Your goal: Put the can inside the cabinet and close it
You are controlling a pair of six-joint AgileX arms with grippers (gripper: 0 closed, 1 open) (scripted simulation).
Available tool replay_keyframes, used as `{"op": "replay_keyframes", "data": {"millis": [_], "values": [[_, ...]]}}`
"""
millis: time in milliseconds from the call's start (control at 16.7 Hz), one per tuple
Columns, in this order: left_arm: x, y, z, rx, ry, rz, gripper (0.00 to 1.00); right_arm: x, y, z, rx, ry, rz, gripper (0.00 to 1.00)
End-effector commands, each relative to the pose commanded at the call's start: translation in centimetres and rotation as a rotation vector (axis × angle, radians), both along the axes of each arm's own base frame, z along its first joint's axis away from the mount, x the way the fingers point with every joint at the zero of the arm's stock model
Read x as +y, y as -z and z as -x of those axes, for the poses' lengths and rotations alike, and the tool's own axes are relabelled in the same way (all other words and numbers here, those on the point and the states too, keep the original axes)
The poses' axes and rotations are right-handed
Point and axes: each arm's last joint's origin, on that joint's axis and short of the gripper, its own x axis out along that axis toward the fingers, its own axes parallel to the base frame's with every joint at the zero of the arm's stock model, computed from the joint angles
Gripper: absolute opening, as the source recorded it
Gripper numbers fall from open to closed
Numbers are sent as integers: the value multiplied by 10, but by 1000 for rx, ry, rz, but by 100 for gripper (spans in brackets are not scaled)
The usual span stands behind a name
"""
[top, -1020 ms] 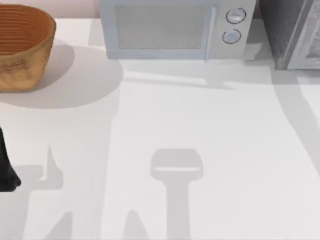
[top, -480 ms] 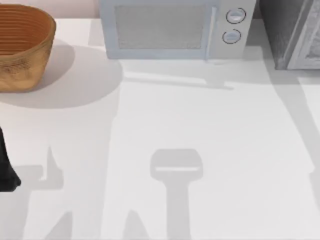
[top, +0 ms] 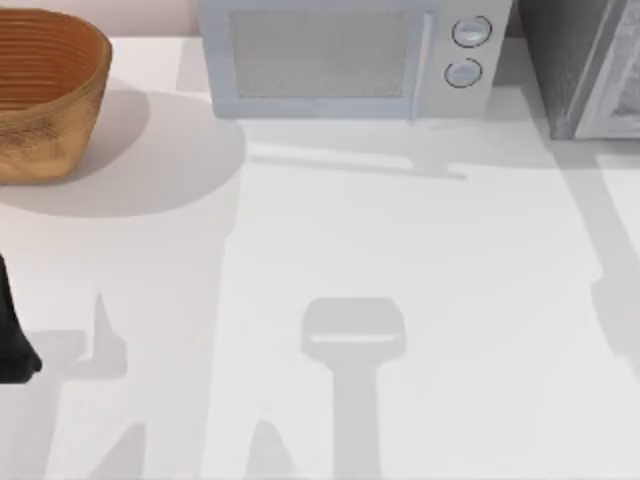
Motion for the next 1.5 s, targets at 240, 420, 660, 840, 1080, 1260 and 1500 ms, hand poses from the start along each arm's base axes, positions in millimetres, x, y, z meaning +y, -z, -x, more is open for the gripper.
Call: {"op": "replay_keyframes", "data": {"millis": [240, 420, 660, 840, 1080, 1260, 1500], "values": [[0, 0, 0, 0, 0, 0, 100, -2, 7, -15, 3, 0, 0, 0], [0, 0, 0, 0, 0, 0, 100, -2, 7, -15, 4, 0, 0, 0], [0, 0, 0, 0, 0, 0, 100, -2, 7, -15, 4, 0, 0, 23], [0, 0, 0, 0, 0, 0, 100, -2, 7, -15, 4, 0, 0, 45], [0, 0, 0, 0, 0, 0, 100, -2, 7, -15, 4, 0, 0, 75], [0, 0, 0, 0, 0, 0, 100, -2, 7, -15, 4, 0, 0, 98], [0, 0, 0, 0, 0, 0, 100, -2, 7, -15, 4, 0, 0, 100]]}}
